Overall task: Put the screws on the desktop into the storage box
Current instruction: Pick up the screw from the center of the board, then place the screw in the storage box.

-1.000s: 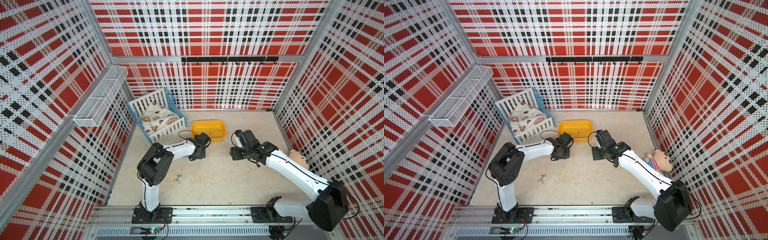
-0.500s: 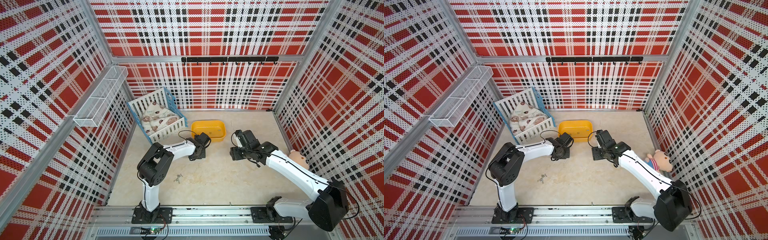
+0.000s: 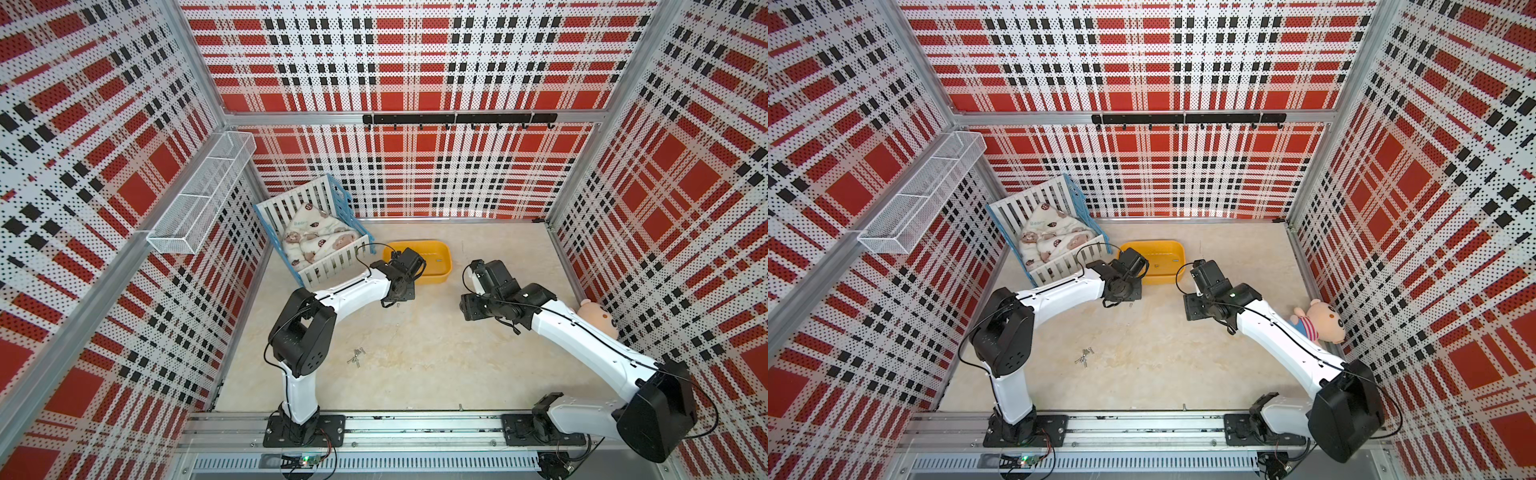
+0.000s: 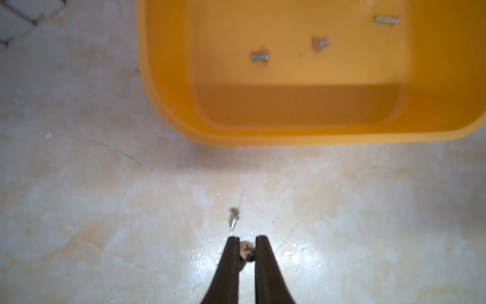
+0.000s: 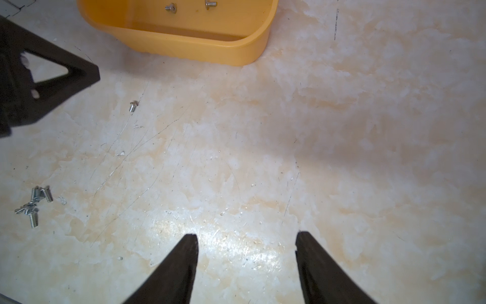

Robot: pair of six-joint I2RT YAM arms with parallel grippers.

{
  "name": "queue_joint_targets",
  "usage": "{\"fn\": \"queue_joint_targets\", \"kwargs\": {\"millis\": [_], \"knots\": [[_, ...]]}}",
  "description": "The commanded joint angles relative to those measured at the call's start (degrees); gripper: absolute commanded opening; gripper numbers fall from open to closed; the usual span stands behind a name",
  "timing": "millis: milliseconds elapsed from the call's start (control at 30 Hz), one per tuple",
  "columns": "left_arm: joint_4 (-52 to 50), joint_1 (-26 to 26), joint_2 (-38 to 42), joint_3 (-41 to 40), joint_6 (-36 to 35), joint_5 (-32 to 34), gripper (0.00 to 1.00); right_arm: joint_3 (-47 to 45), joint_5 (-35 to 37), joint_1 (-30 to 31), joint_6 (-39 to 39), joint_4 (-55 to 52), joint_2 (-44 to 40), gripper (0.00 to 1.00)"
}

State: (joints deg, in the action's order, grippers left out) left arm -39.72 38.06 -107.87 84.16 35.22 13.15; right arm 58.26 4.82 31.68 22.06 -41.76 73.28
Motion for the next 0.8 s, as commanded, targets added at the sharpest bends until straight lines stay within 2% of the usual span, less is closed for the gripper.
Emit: {"fn": "queue_joint_targets", "kwargs": {"millis": [0,500,767], "knots": [[-2.16,-1.54,-1.48,5.1,-1.95,1.45,0.11,0.33,0.98,-0.39,0.59,0.37,-0.98,0.65],[-6.17,-7.02,-24.81,34.72,-4.58,-3.83,0.1,1.23,1.17,-0.35,0.85,-0.26,-1.55,0.65],[-7.38,-8.44,-32.95,41.34,-4.45,-5.32,0.1,1.24,0.93,-0.38,0.81,-0.26,-1.53,0.65]]}}
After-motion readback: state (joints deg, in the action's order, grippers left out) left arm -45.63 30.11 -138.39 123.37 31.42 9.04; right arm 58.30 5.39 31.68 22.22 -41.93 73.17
